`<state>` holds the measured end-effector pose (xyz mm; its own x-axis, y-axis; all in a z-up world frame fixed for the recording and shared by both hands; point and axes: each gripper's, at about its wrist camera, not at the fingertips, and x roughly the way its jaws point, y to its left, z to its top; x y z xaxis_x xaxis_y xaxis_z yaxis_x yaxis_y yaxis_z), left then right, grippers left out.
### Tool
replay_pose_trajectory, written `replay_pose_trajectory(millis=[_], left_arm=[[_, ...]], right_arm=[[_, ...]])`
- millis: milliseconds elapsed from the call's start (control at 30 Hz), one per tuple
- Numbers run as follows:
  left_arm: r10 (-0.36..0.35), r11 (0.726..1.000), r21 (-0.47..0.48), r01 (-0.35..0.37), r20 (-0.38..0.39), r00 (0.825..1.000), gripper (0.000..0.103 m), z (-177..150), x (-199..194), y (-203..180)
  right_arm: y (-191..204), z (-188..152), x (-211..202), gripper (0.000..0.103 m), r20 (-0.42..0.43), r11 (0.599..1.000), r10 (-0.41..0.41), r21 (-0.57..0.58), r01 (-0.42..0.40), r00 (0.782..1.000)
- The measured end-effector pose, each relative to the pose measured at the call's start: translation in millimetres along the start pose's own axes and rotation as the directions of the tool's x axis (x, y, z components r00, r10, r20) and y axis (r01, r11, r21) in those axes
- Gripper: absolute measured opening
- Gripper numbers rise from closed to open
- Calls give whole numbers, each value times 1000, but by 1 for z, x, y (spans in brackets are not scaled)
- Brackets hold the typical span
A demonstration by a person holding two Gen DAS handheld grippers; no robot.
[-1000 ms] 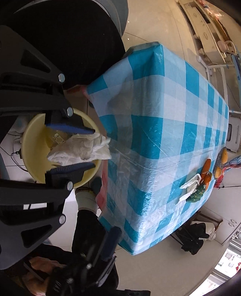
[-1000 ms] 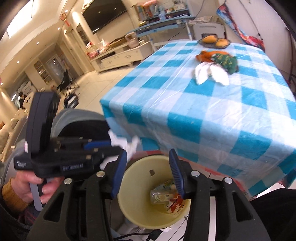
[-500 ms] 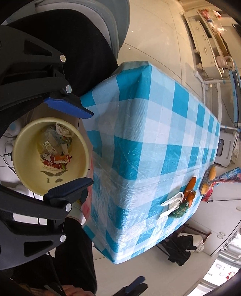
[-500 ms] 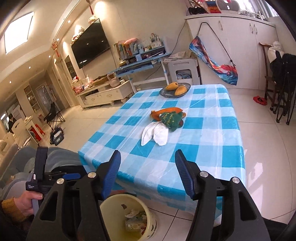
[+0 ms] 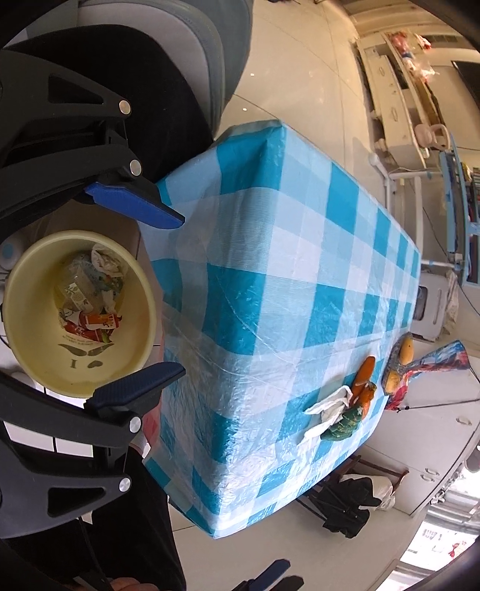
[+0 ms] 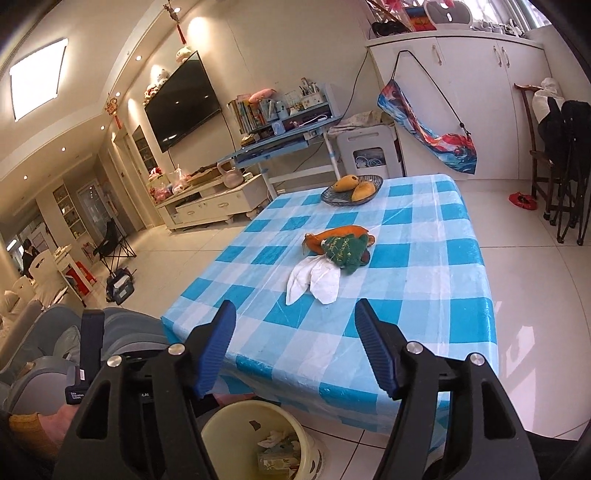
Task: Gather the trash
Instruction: 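Lower the left tool past the bucket toward the orange carrot on the floor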
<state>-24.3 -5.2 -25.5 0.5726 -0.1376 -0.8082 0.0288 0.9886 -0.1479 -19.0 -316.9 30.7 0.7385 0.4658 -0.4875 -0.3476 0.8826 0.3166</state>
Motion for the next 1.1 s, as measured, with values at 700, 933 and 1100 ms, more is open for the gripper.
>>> replay_pose_trajectory(millis=[700,933,1100], left_arm=[[93,980,-170,-105,-77,993,80,-3,5,52],[11,978,207,38,-231,973,79,-41,57,-34],[-61,923,326,203,-399,915,69,-62,101,-72]], right_arm=[[42,-22,37,66,-161,983,-11,-181,-18,987],[37,-22,26,66,-144,988,-16,-154,-7,989],[31,-21,22,66,-136,991,-18,-133,0,991]])
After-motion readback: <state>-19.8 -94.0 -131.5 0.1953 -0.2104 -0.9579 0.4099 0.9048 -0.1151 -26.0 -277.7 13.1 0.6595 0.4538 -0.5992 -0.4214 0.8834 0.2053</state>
